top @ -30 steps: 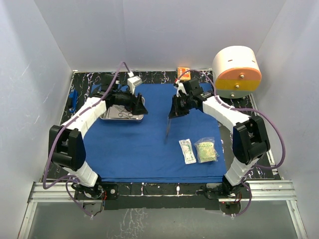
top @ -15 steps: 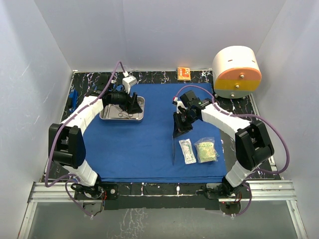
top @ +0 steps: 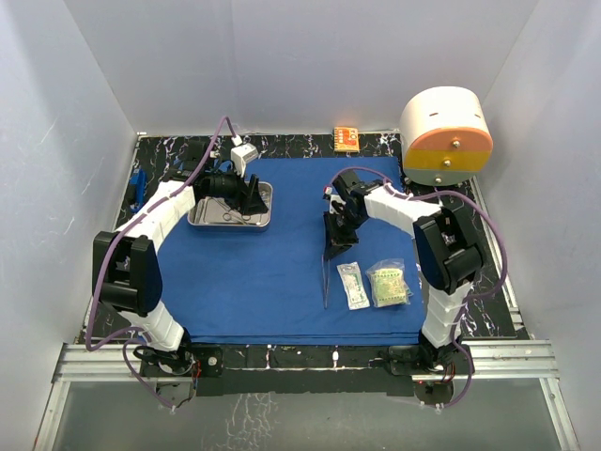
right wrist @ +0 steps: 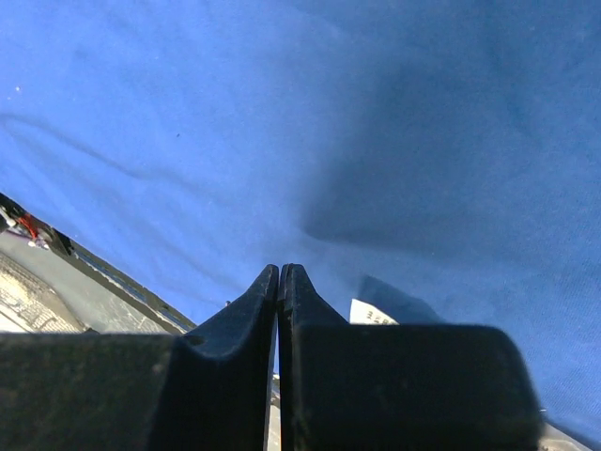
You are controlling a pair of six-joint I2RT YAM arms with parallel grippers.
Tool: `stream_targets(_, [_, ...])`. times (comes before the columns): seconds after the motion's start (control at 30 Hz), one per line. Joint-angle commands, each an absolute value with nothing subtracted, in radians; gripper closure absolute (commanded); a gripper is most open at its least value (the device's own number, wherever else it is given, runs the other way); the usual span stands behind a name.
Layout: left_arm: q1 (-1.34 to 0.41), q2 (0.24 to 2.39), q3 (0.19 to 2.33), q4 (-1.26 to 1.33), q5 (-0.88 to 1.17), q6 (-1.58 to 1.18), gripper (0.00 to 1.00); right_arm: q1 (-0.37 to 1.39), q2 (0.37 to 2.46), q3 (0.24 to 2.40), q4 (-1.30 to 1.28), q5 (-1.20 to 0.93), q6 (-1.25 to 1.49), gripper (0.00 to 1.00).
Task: Open and lay out the surgical kit
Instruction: Place the medical item in the surgical kit.
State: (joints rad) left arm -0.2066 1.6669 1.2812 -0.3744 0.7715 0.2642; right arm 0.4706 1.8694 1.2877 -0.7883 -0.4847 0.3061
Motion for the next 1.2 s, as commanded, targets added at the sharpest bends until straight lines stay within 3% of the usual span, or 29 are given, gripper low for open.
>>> stream_targets(0.0, [-0.206,1.654,1.297,-0.366,0.811,0.255,0.34,0.460,1.897,1.344,-0.795,-0.498,0.320,0.98])
stream_targets(0.83, [-0.206,1.631,1.272,-0.333,0.827,0.234,0.34,0.454,1.988,1.363,-0.781,-0.495,0.339,0.91])
stream_targets(1.17, [-0.206,1.633,1.264,-0.327,0.826,0.232,0.33,0.444,1.980,1.383,-0.786,-0.481,0.328,0.80])
